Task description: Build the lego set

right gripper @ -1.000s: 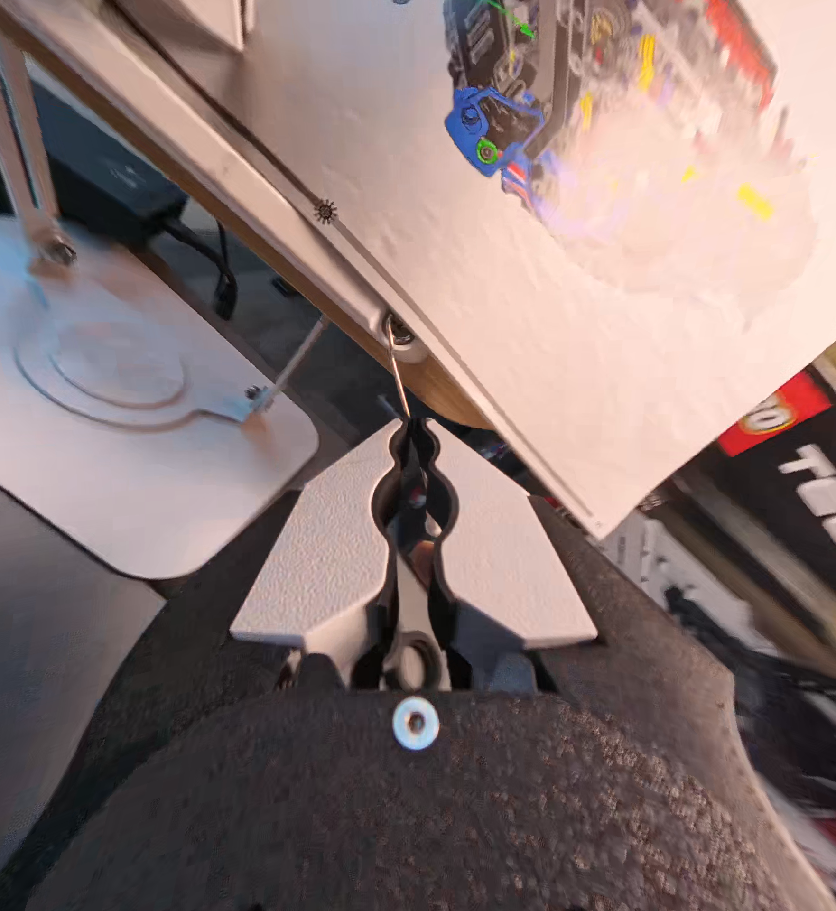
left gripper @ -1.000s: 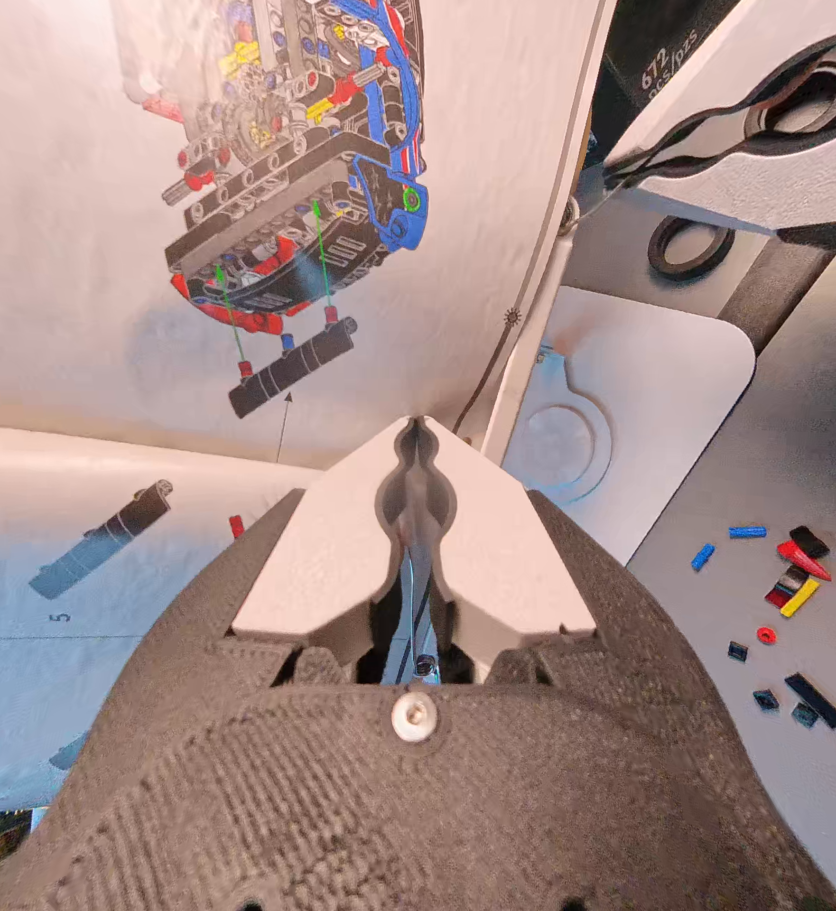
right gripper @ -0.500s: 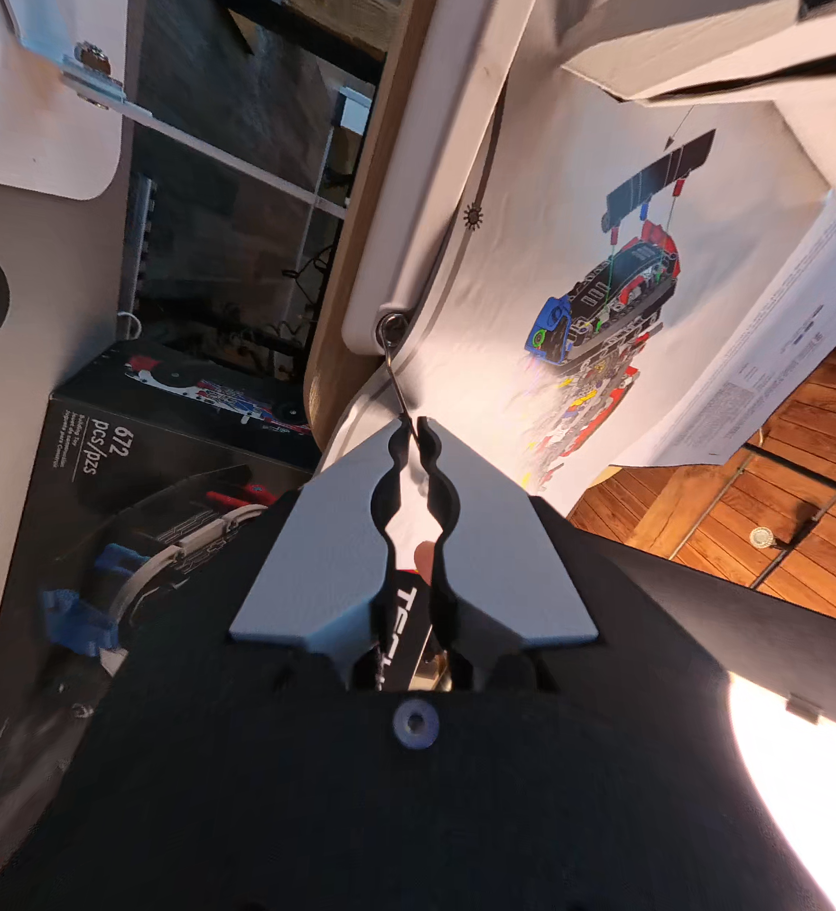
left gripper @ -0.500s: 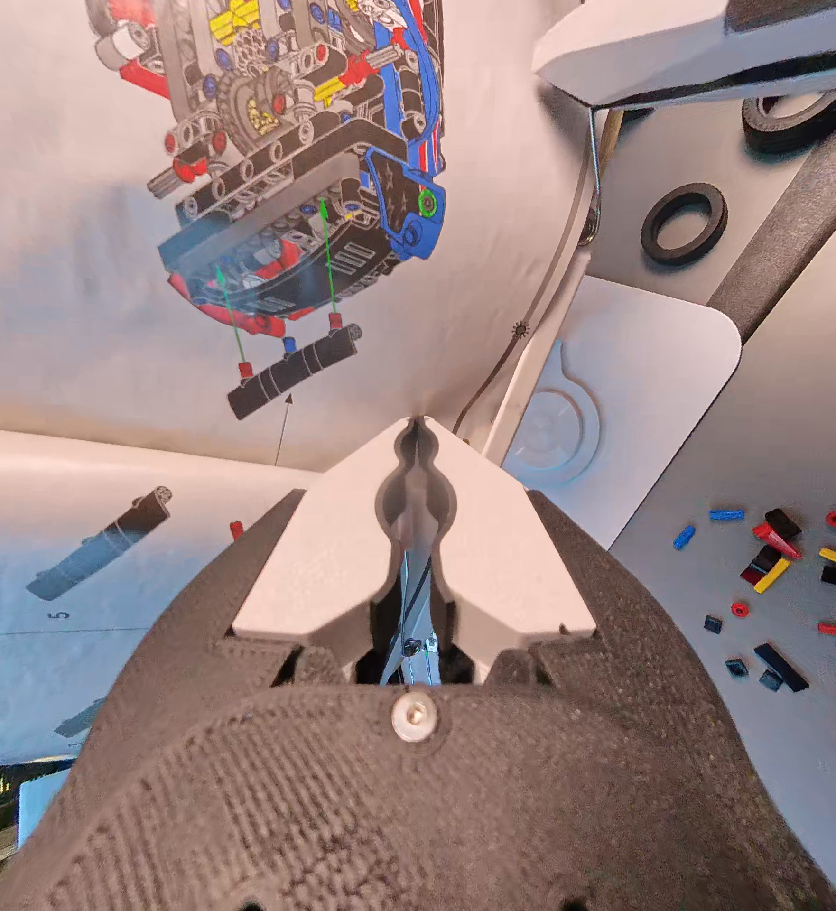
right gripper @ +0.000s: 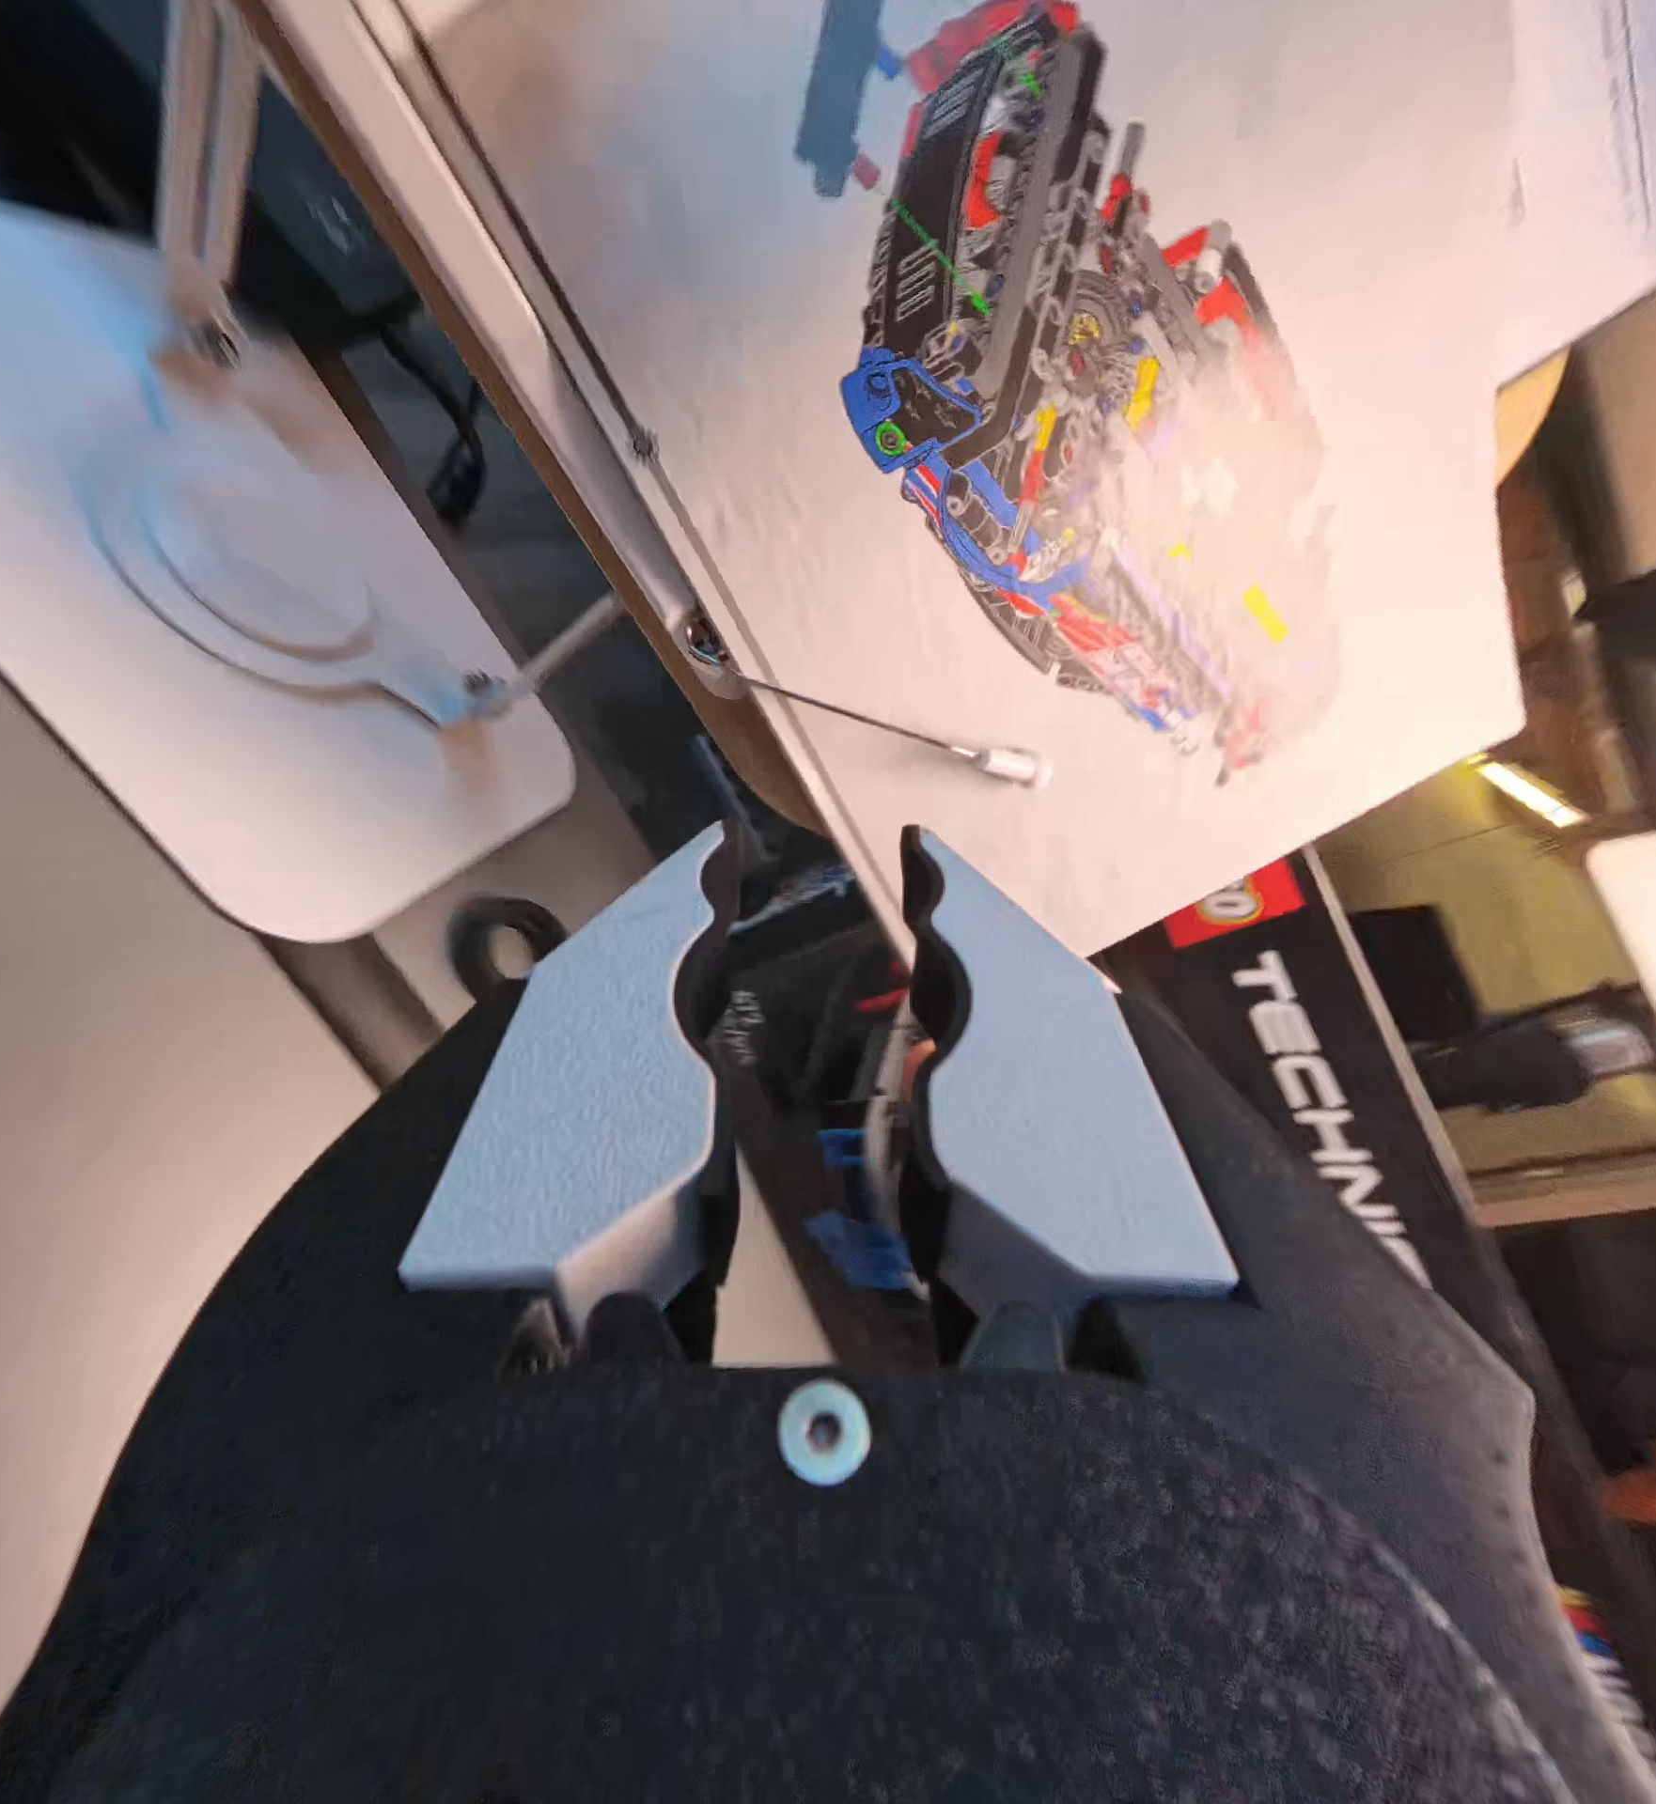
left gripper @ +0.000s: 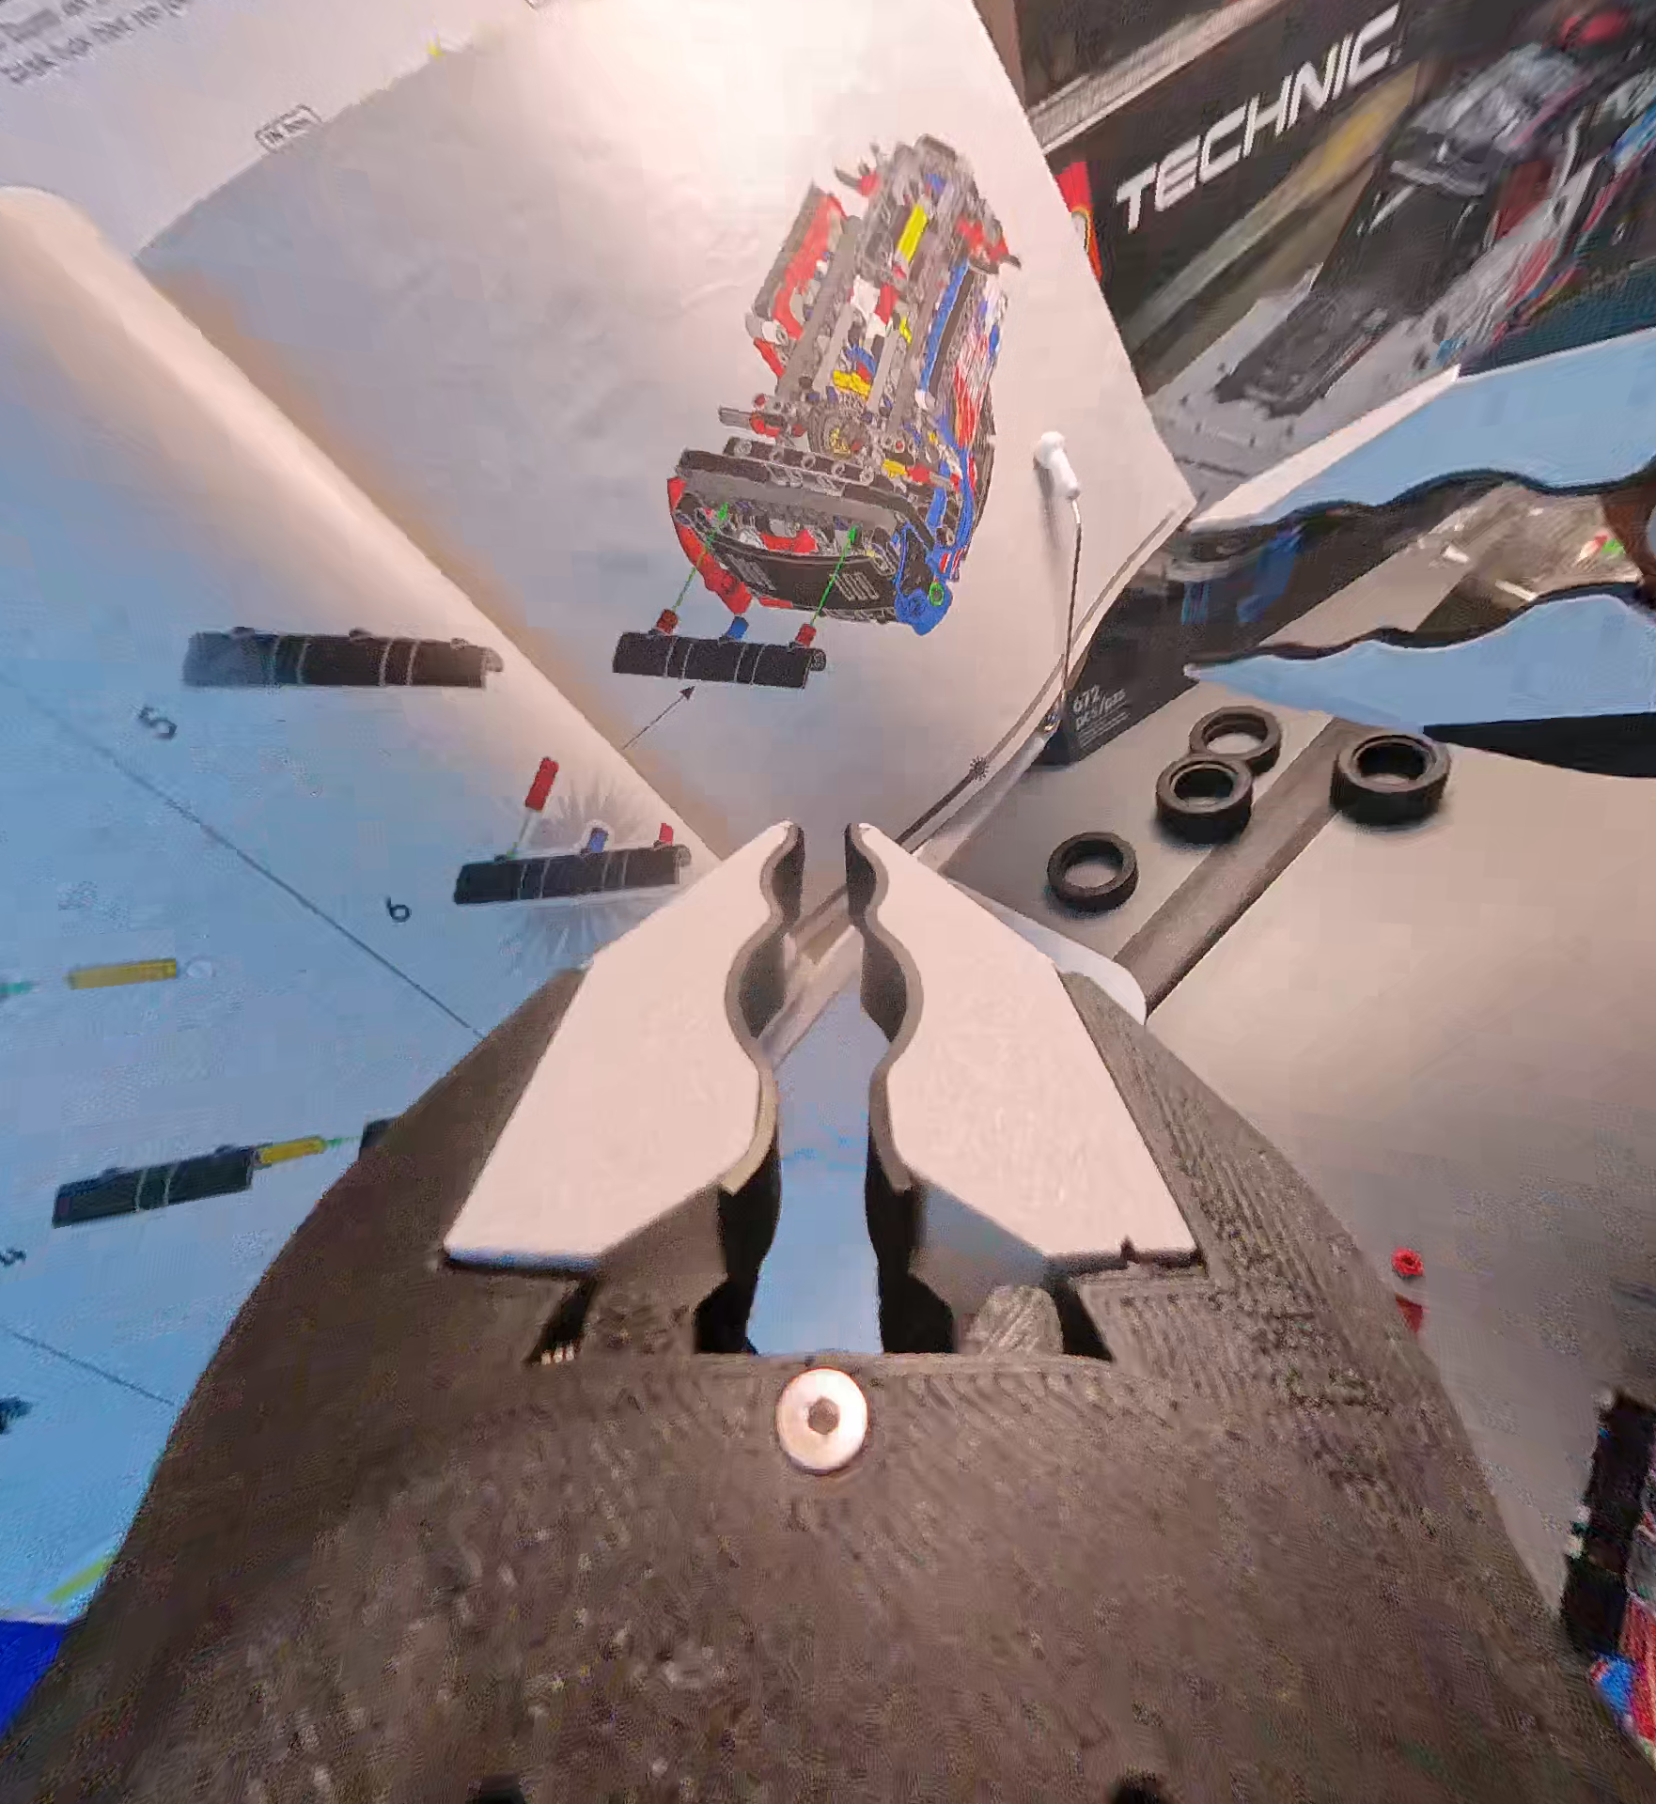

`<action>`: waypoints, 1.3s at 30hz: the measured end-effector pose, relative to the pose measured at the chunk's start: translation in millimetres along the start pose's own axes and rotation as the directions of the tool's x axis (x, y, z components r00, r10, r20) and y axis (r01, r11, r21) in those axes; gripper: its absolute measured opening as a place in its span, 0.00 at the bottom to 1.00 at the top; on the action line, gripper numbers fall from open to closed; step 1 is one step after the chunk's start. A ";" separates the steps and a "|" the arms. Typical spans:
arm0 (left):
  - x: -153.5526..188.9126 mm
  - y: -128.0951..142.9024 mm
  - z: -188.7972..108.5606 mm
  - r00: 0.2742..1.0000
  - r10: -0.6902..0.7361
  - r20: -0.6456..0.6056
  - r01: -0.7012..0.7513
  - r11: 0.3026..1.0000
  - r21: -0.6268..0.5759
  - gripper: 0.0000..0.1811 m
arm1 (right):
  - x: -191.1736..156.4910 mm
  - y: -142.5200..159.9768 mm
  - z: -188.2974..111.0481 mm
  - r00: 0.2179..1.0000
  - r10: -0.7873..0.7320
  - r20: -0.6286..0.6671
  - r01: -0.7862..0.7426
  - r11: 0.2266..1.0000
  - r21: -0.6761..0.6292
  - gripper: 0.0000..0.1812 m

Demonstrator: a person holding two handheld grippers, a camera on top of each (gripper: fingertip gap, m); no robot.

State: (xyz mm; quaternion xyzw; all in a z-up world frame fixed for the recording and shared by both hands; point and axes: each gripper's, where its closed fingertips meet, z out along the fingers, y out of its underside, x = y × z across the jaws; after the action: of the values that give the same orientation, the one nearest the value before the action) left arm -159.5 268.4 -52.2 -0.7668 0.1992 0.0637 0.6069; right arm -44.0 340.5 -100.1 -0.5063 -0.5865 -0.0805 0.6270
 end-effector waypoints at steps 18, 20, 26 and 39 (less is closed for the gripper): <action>-32.9 68.1 -221.5 0.875 -0.420 0.241 0.267 0.834 0.483 0.24 | -50.2 -70.5 -168.0 0.627 0.726 0.282 -0.778 0.565 0.275 0.32; -39.7 78.3 -217.3 0.874 -0.398 0.277 0.244 0.855 0.457 0.25 | -53.0 -82.2 -168.7 0.605 0.737 0.302 -0.794 0.530 0.297 0.32; -49.5 100.0 -209.2 0.862 -0.418 0.287 0.274 0.860 0.430 0.25 | -76.5 -75.5 -159.1 0.689 0.676 0.261 -0.720 0.602 0.345 0.32; -50.8 109.0 -203.5 0.860 -0.395 0.321 0.242 0.872 0.426 0.28 | -64.1 -34.5 -152.2 0.631 0.758 0.167 -0.763 0.568 0.309 0.41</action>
State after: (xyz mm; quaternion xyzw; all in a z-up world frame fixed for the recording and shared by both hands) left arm -276.9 65.3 -81.7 -0.6313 -0.0522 0.0765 0.7700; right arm 12.4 181.5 -103.3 -0.5889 -0.3209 0.3064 0.6756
